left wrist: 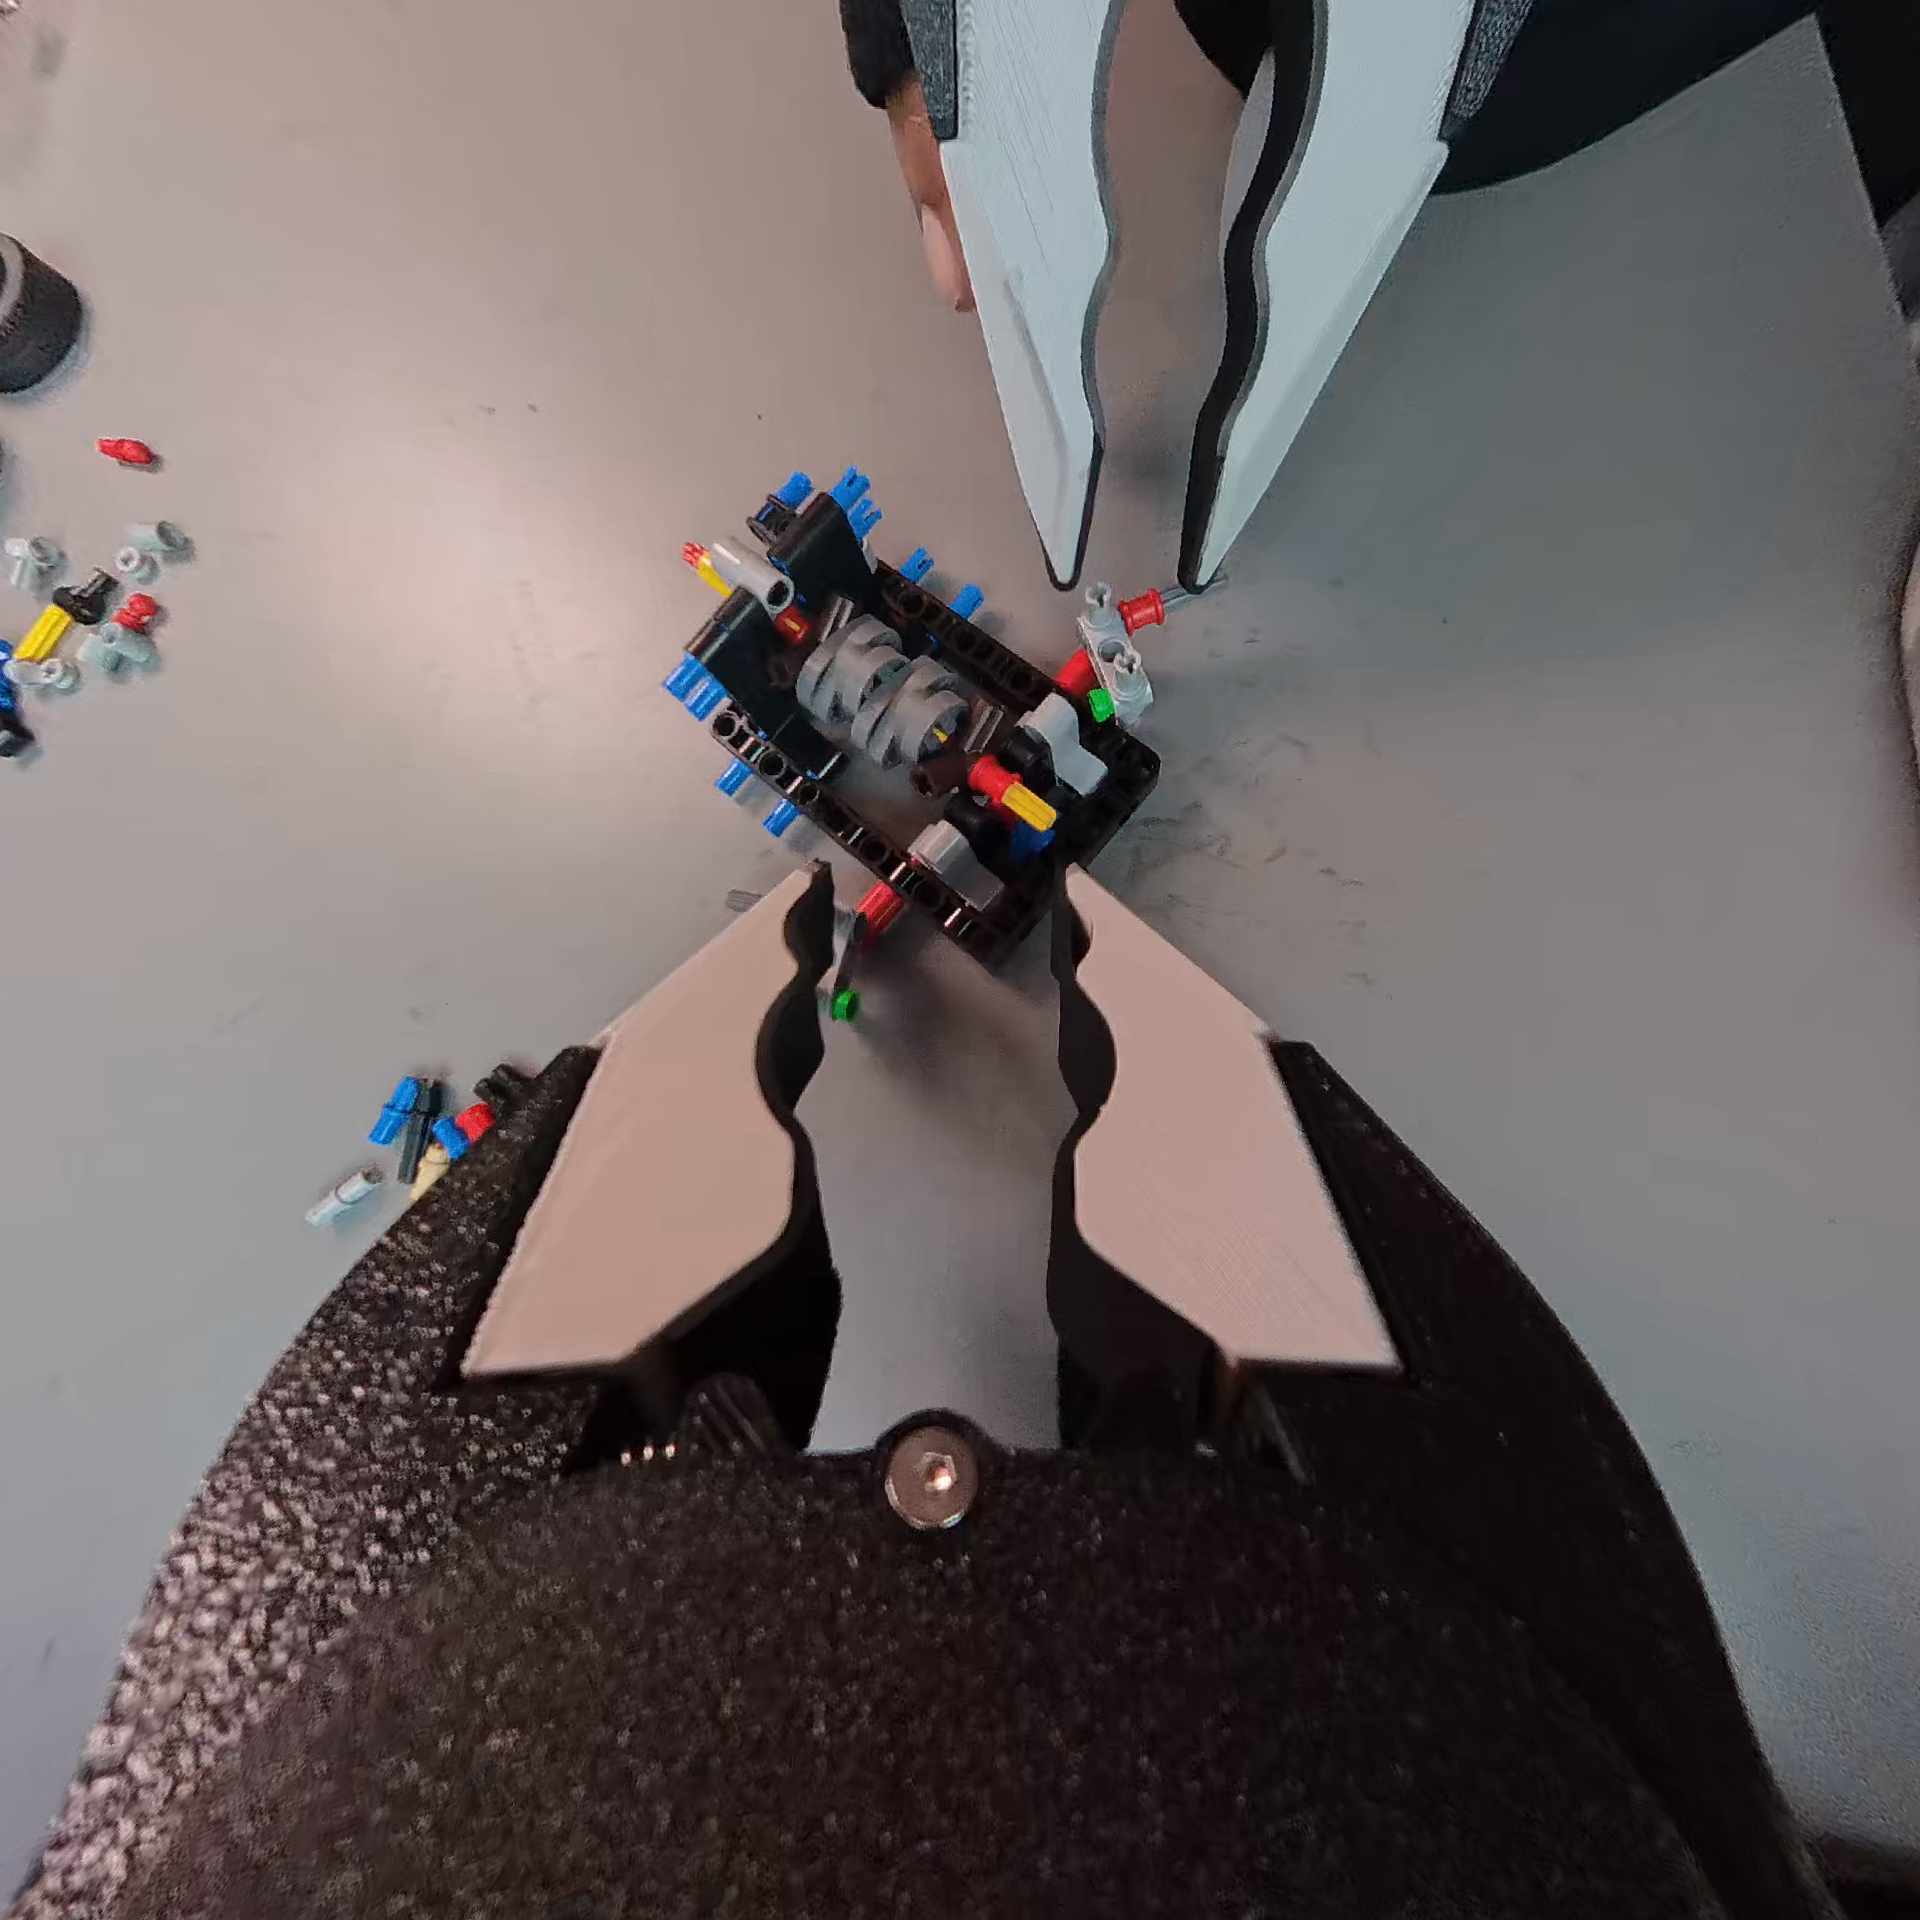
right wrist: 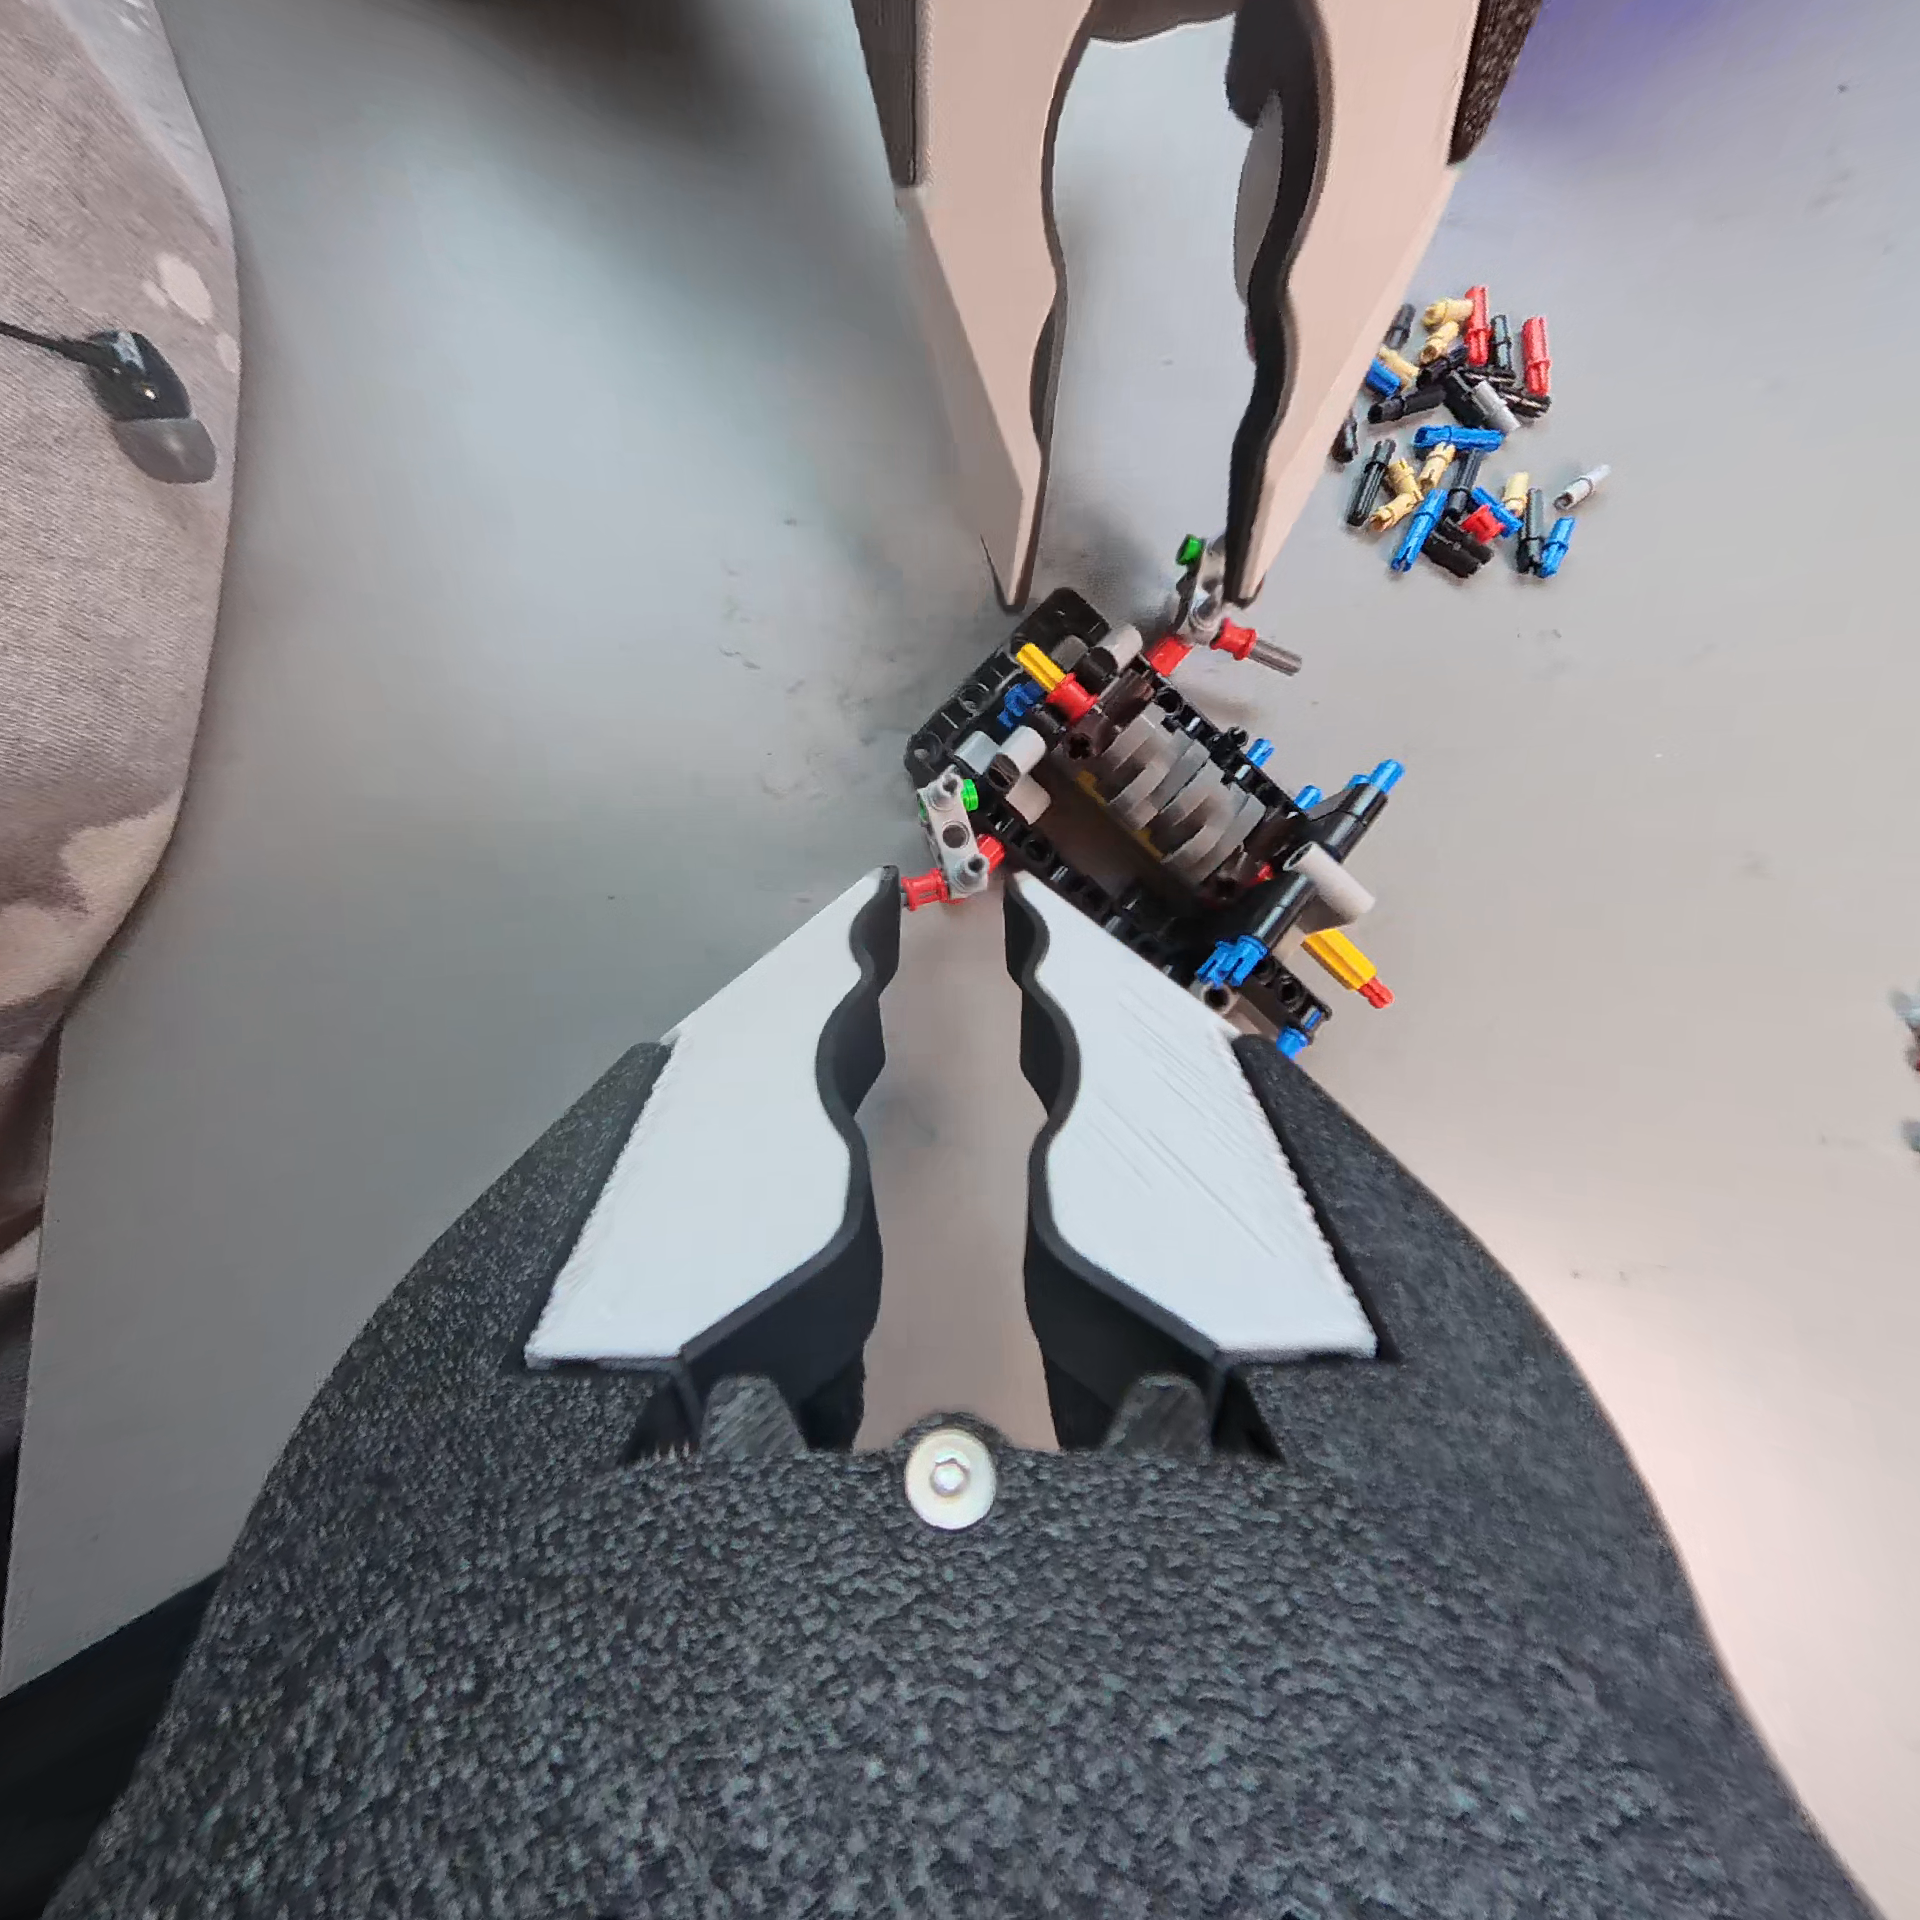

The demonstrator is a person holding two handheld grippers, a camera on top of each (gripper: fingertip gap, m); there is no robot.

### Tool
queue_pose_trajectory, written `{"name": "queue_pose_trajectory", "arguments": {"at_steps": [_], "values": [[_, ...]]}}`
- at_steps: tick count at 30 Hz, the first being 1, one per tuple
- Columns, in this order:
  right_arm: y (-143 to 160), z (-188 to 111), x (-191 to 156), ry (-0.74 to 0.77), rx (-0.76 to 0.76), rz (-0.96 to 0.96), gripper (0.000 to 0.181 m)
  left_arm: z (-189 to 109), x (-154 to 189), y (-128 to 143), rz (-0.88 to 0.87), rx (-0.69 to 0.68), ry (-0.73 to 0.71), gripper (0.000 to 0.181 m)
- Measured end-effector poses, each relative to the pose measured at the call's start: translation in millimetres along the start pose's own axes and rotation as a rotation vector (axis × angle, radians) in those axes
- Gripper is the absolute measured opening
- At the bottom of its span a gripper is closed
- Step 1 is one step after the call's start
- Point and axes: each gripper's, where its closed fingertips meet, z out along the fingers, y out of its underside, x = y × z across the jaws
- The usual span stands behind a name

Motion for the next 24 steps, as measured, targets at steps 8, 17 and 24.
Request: {"name": "queue_pose_trajectory", "arguments": {"at_steps": [8,17,24], "values": [[5,12,0,-0.089,-0.175,-0.106,0.015,9,43,-14,-0.055,0.008,0.064,0.022],[-6,18,-5,-0.13,-0.156,-0.066,0.012,22,29,-8,-0.084,-0.008,-0.073,0.023],[-11,19,-2,-0.059,-0.119,-0.024,0.011,26,21,-3,0.022,-0.034,-0.158,0.018]]}}
